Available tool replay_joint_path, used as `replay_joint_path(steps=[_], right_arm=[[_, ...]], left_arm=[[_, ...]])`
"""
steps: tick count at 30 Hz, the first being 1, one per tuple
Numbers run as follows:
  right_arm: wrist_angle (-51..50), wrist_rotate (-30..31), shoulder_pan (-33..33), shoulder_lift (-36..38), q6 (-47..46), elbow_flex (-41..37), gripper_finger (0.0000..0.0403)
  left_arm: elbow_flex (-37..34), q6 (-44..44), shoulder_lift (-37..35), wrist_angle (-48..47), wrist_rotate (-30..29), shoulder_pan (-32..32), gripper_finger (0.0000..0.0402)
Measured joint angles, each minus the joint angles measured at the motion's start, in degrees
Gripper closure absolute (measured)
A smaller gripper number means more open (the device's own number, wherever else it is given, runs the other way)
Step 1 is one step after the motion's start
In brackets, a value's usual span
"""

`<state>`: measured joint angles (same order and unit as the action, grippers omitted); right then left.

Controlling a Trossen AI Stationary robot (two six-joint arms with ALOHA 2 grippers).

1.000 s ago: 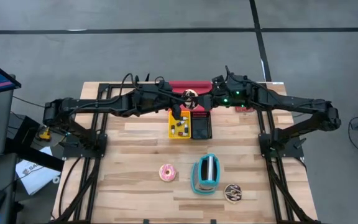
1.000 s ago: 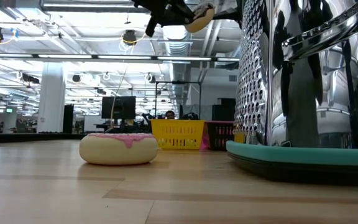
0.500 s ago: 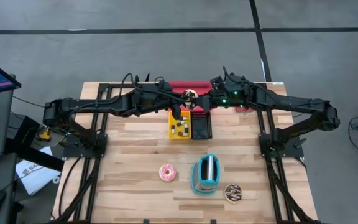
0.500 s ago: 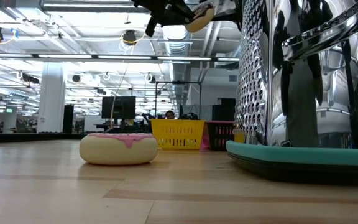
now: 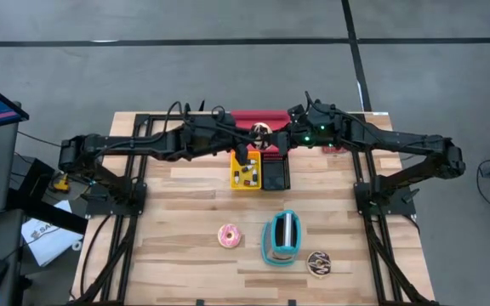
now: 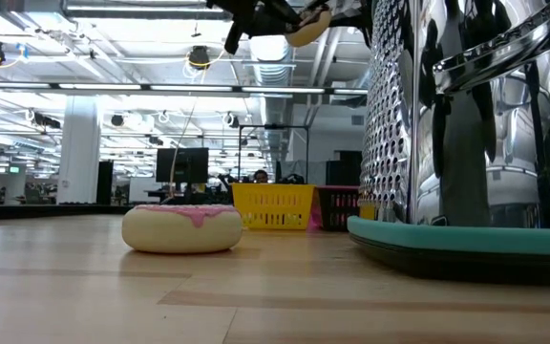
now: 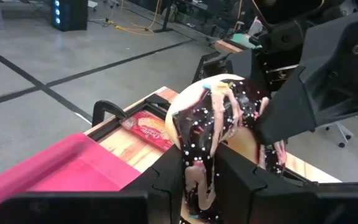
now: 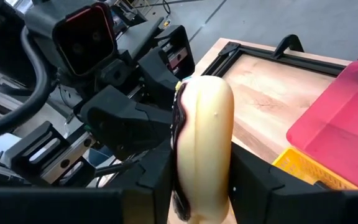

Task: Pick & Place Food Item
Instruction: Put the left black donut into the black bin

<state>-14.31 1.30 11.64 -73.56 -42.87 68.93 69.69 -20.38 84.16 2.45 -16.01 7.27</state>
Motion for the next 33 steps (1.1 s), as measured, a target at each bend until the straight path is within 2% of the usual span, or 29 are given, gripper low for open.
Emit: replay_joint_path(steps=[7, 15, 23, 33], right_arm=[[0.0, 0.0, 0.0, 0.0, 0.0, 0.0, 0.0282], [-0.1, 0.1, 0.0, 0.1, -0.2, 0.0, 0.0282], [-0.5, 0.4, 0.8, 0.1, -0.2, 0.0, 0.0282], [-14.1, 0.2, 3.7, 0.8, 0.7, 0.0, 0.0282]], left_arm=[[0.0, 0.9, -0.9, -2.3, 0.2, -0.8, 0.0325], [-0.1, 3.5, -5.2, -7.7, -0.3, -0.9, 0.0293], [-0.1, 4.1, -8.4, -9.2, -1.8, -1.0, 0.0264], [-0.1, 4.1, -12.6, -18.4, -3.1, -1.0, 0.0250]])
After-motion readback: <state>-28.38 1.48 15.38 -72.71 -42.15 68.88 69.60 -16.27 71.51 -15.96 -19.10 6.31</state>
